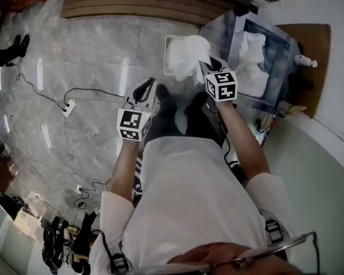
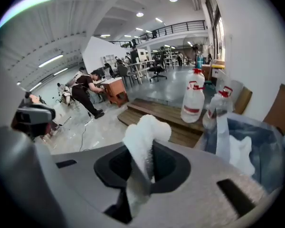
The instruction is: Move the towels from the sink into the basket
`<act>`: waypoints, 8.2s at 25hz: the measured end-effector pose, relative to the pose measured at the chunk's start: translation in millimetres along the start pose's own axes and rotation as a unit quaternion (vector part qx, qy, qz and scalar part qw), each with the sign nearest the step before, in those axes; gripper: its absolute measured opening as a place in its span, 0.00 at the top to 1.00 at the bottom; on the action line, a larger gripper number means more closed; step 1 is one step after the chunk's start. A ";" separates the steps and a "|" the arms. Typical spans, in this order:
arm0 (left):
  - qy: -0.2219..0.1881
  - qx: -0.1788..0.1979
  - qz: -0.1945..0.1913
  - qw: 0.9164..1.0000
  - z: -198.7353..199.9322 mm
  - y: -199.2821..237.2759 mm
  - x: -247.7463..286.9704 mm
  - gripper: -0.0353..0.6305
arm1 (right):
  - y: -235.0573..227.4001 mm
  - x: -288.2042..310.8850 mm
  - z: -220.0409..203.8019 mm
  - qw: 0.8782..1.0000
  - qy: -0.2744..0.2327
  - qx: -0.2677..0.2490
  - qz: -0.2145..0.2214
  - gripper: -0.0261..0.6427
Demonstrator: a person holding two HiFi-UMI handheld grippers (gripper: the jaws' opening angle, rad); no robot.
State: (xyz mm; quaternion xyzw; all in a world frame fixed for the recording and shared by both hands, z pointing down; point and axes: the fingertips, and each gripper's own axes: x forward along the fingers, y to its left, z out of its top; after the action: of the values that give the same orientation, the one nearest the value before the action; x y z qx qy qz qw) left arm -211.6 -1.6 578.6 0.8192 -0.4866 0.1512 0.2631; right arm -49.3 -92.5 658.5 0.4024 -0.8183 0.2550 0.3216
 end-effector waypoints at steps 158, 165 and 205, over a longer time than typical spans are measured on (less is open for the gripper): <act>-0.015 -0.017 -0.006 1.000 36.0 -56.5 -0.8 0.91 | -10.2 -127.4 82.7 0.990 -0.102 0.030 0.096 0.72; 0.024 -0.037 0.005 0.999 -28.2 -12.4 30.9 0.91 | -6.7 45.4 -28.5 0.996 0.011 0.074 0.058 0.71; 0.056 -0.106 0.007 0.993 -132.2 40.3 85.3 0.91 | -19.5 198.0 -169.6 0.995 0.078 0.059 -0.022 0.91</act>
State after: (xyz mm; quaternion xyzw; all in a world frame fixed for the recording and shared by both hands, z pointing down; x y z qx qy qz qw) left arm -204.9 -2.0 740.8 0.7735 -0.4901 0.1458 0.3744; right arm -71.7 -86.3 918.9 0.4177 -0.7653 0.3262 0.3653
